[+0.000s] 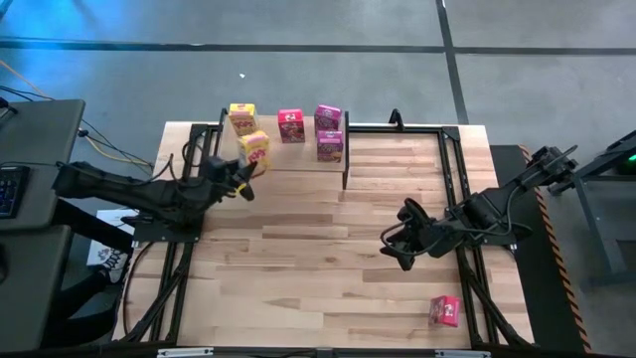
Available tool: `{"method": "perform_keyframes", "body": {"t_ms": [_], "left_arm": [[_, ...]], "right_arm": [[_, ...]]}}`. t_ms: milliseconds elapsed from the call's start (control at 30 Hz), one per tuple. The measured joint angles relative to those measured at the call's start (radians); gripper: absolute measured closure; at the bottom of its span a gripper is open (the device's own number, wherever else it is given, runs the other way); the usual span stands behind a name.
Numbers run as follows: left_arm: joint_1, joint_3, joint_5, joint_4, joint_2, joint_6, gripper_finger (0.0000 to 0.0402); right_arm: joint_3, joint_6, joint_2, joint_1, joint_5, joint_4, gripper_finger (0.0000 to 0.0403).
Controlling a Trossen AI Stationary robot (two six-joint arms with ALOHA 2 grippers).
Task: Stack cereal on shelf
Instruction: Put the yellow cereal box on the shelf aligned with the other yellow cereal box
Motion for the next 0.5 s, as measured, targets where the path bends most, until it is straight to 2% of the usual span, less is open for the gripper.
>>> {"method": "perform_keyframes", "body": {"t_ms": [167, 400, 500], "left_arm": [[0.007, -0.063, -0.152, 0.150, 0.035, 0.066, 0.0270], [0.046, -0.153, -0.174, 0.246, 0.065, 0.003, 0.0263], [0.051, -0.165, -0.173, 0.288, 0.073, 0.029, 0.0263]], "right_arm": [[0.000, 0.007, 0.000, 0.000, 0.045, 0.000, 0.0190], [0.000, 0.010, 0.000, 0.000, 0.071, 0.000, 0.0190], [0.000, 0.026, 0.000, 0.000, 0.071, 0.000, 0.0190]]}}
